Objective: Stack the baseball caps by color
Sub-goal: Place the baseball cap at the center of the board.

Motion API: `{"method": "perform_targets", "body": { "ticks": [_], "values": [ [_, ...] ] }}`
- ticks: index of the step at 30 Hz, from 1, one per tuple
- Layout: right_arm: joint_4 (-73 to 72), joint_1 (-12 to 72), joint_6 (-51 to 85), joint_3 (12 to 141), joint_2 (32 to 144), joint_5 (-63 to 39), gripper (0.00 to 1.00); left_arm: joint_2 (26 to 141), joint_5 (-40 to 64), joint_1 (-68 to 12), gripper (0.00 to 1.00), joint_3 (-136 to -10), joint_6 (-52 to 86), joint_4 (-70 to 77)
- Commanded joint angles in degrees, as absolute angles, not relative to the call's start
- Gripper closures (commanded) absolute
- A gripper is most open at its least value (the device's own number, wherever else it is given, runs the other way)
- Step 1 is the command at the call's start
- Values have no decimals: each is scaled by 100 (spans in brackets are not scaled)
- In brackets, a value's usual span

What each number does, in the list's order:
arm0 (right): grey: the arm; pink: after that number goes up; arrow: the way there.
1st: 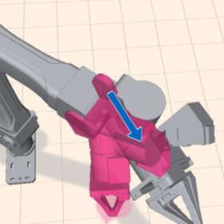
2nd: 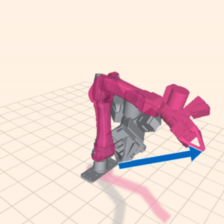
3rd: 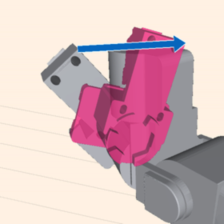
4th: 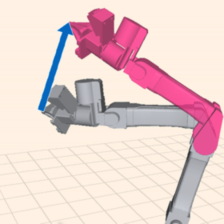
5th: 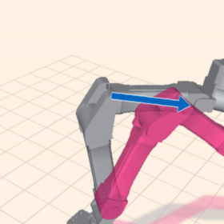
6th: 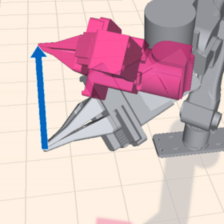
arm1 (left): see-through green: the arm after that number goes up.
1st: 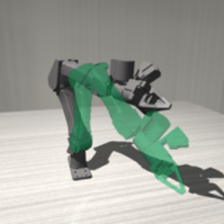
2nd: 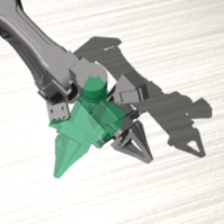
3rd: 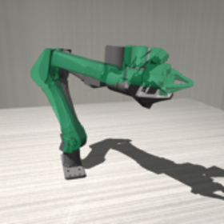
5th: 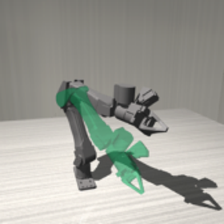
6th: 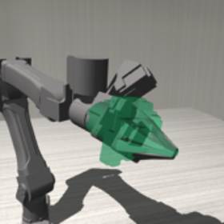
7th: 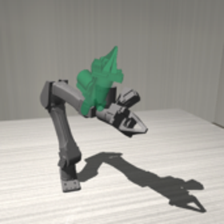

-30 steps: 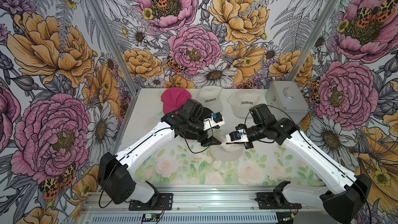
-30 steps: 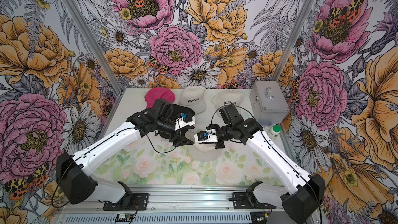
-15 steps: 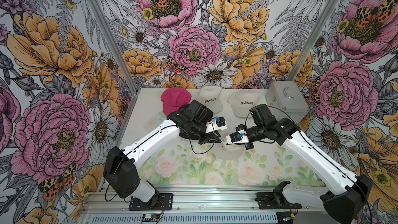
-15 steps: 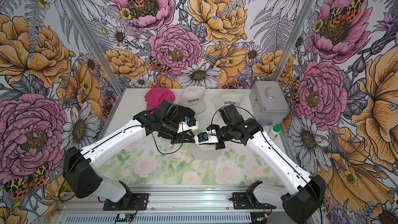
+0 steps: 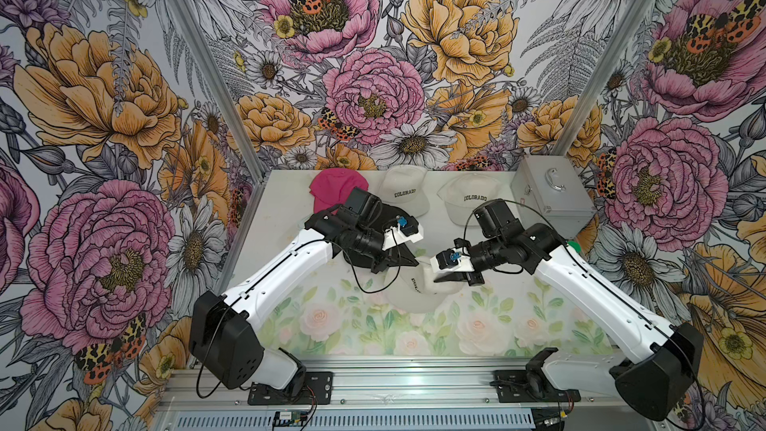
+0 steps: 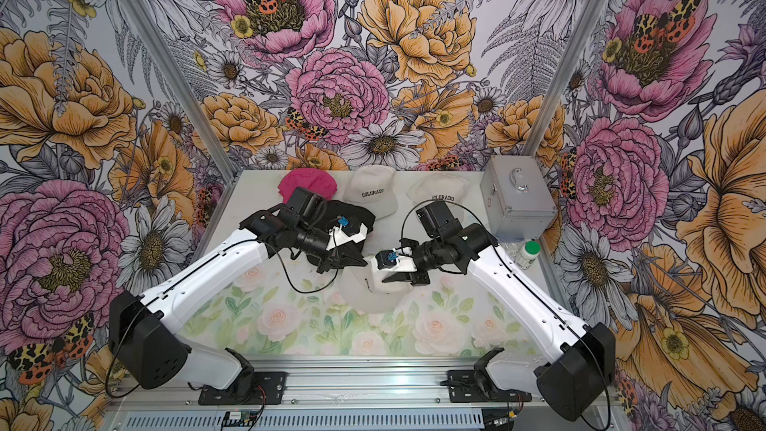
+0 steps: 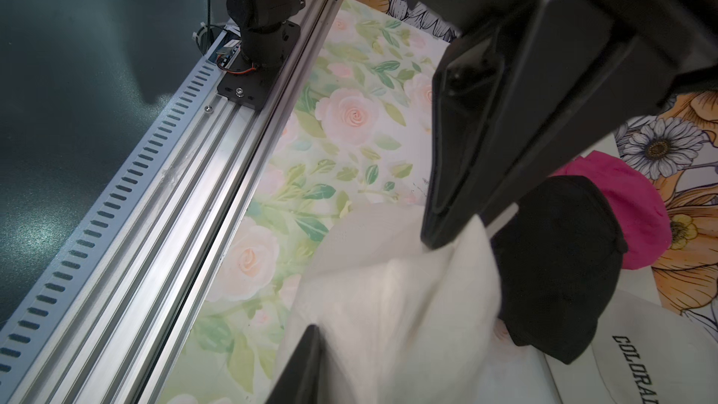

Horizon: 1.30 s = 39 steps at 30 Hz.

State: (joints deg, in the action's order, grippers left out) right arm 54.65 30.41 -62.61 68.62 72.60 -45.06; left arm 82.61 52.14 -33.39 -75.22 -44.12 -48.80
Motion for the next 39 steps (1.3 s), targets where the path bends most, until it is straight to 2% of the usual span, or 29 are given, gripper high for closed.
{"method": "perform_targets", "body": {
  "ticks": [1, 7, 15, 19, 22, 26, 33, 37, 39],
  "values": [
    [5553, 2841, -6488, 6655, 7153, -5011, 67, 7970, 5640, -3217, 100, -7444, -4535, -4845],
    [5546, 2495, -6414, 6199, 7127, -5303, 64, 7818, 5689, -3016, 100, -7431, -4449, -4850],
    [5542, 2254, -6264, 5829, 7137, -5428, 73, 7891, 5628, -2845, 100, -7571, -4258, -4842],
    [5539, 2044, -5811, 5927, 7237, -4859, 100, 8027, 5571, -2819, 100, -7672, -4067, -4816],
    [5546, 1714, -5247, 6226, 7372, -4739, 100, 8235, 5202, -2946, 100, -7782, -3464, -4566],
    [5566, 1371, -4641, 6609, 7714, -4366, 100, 8469, 4030, -3379, 100, -7611, -1512, -2905],
    [5732, 560, -4703, 6791, 7805, -4148, 100, 9285, 2771, -4016, 100, -7724, -410, -2582],
    [5743, 204, -4770, 6983, 8034, -4147, 100, 9846, 2017, -3997, 100, -8027, 299, -2504],
    [5740, 117, -4785, 7067, 8338, -3950, 100, 10200, 2032, -3973, 100, -8246, 523, -2459]
  ]
}}
